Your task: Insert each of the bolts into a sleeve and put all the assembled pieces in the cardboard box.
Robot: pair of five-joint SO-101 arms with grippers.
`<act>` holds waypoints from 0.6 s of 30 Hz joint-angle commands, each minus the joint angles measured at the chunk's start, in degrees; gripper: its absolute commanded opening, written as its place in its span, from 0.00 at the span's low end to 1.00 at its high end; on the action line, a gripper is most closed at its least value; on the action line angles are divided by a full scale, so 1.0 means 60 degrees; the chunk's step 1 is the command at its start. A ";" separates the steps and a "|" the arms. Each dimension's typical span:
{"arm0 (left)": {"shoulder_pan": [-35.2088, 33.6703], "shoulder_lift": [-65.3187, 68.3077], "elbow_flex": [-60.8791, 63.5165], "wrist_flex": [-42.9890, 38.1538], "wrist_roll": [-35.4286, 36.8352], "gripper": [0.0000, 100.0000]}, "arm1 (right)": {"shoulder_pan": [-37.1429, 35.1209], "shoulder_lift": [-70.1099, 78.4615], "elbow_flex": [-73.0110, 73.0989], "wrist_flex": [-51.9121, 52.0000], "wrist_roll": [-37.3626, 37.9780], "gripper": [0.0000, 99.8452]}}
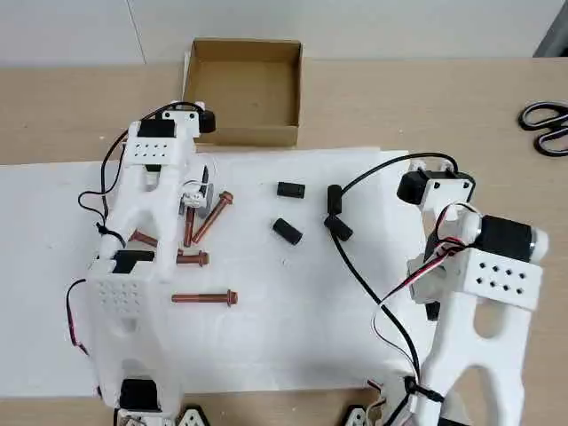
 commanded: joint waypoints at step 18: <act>-0.0029 0.2286 -0.3260 0.1040 0.0015 0.00 | 0.0051 -0.0168 -0.0059 0.0051 0.0088 0.00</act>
